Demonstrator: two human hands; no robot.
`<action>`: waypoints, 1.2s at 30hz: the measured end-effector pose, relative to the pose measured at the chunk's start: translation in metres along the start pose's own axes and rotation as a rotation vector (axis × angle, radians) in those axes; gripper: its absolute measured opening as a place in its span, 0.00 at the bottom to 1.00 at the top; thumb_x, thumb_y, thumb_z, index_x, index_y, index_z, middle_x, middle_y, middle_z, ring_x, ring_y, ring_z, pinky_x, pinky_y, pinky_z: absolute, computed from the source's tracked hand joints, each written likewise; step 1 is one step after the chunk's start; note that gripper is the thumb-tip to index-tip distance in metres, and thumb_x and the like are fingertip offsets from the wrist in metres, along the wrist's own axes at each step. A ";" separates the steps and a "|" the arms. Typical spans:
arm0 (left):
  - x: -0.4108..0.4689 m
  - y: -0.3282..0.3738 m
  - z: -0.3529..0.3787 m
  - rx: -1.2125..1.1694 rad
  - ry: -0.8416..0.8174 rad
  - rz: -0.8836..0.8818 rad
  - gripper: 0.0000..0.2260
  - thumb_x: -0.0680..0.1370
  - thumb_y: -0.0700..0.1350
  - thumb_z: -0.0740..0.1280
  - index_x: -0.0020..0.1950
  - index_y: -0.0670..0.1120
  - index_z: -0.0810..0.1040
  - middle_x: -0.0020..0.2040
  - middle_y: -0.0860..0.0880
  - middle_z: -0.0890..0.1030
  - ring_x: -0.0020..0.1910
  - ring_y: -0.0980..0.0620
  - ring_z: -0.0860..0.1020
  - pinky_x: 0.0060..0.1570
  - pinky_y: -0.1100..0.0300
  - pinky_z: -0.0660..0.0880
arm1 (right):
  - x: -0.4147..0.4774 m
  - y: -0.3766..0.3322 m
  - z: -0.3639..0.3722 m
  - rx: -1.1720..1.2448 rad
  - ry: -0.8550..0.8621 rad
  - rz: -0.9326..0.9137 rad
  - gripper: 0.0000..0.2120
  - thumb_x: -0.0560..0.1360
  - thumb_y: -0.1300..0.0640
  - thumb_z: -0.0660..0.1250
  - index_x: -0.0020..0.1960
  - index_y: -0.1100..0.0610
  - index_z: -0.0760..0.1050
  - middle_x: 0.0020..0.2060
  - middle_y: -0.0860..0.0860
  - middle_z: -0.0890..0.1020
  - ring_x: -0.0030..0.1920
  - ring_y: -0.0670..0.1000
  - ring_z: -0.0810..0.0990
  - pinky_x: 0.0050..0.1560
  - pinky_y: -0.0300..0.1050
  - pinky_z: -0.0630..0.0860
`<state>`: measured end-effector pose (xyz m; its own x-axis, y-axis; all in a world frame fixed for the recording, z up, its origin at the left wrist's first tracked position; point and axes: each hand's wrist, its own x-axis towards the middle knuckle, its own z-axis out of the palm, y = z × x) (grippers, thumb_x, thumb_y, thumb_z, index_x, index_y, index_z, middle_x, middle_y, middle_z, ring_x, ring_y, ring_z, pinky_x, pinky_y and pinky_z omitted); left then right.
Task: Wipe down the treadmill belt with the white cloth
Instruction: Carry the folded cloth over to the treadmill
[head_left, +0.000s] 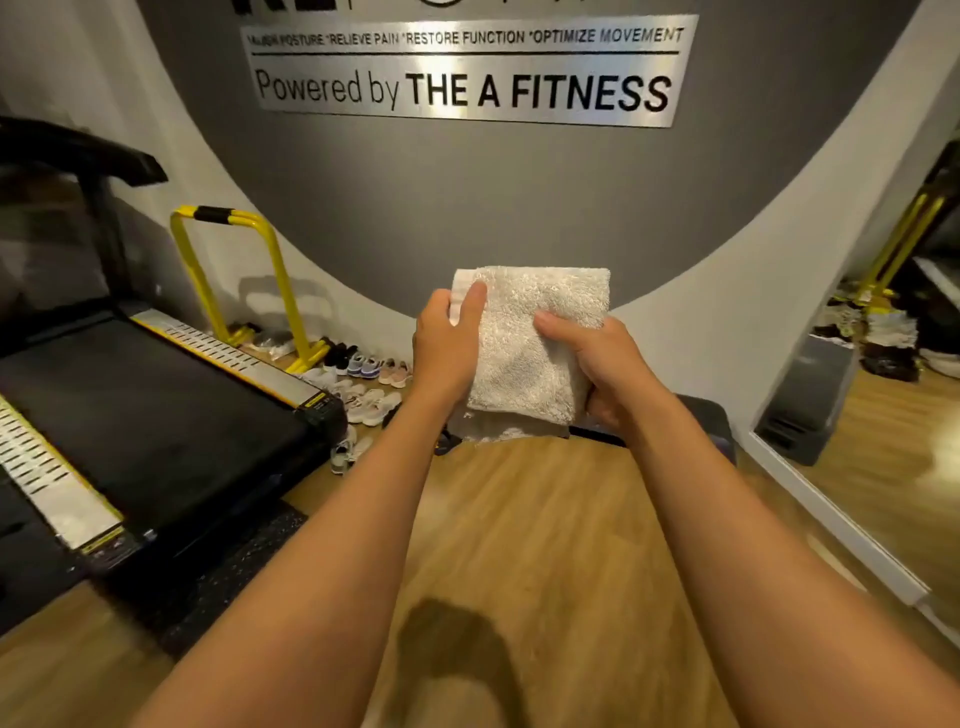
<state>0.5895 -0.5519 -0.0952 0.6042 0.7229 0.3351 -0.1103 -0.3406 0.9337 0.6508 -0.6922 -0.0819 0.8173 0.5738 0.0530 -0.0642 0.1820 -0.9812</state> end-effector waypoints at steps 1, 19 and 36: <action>0.016 -0.009 -0.010 0.011 0.039 -0.003 0.18 0.80 0.57 0.60 0.45 0.42 0.71 0.39 0.49 0.73 0.37 0.53 0.71 0.37 0.57 0.68 | 0.020 0.003 0.015 -0.025 -0.034 -0.002 0.11 0.72 0.59 0.72 0.54 0.59 0.80 0.50 0.62 0.83 0.49 0.60 0.84 0.51 0.58 0.80; 0.283 -0.194 -0.266 0.071 0.509 -0.157 0.14 0.80 0.54 0.62 0.42 0.44 0.70 0.38 0.49 0.71 0.37 0.54 0.69 0.36 0.62 0.66 | 0.306 0.121 0.358 -0.048 -0.492 0.144 0.11 0.73 0.62 0.71 0.55 0.58 0.79 0.49 0.54 0.85 0.49 0.54 0.84 0.51 0.52 0.80; 0.535 -0.341 -0.450 0.000 0.766 -0.383 0.11 0.76 0.51 0.68 0.42 0.44 0.74 0.43 0.43 0.79 0.44 0.46 0.80 0.46 0.46 0.78 | 0.569 0.235 0.636 -0.069 -0.724 0.268 0.13 0.72 0.59 0.73 0.55 0.56 0.78 0.47 0.52 0.85 0.47 0.53 0.84 0.48 0.51 0.81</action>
<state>0.5955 0.2215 -0.1777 -0.1001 0.9949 -0.0108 -0.0073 0.0101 0.9999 0.7366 0.1847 -0.1641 0.1995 0.9744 -0.1034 -0.1523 -0.0734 -0.9856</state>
